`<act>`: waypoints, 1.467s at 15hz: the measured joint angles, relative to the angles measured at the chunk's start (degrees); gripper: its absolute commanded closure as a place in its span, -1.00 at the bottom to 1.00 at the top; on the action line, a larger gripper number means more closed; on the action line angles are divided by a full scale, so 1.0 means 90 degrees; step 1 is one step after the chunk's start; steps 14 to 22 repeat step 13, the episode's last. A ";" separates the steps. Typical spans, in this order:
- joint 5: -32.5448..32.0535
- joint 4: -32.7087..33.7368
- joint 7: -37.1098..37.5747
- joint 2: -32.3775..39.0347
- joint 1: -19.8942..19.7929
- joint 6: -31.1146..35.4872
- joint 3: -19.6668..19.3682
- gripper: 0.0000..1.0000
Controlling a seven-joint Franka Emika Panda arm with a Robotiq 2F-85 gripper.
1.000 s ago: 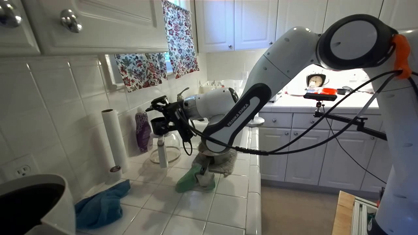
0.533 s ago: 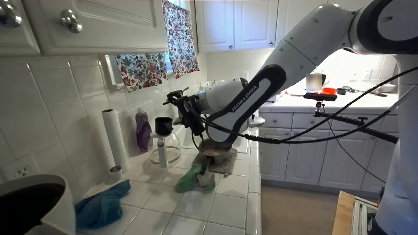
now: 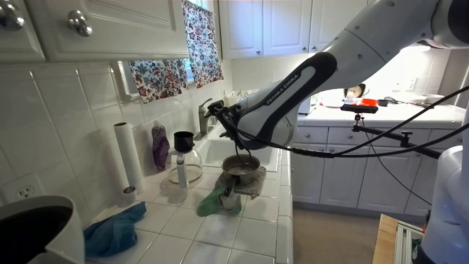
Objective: Put the black pot on the coffee pot
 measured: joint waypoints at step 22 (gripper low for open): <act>0.2691 -0.2091 -0.5029 -0.2299 -0.2281 -0.1390 0.1185 -1.00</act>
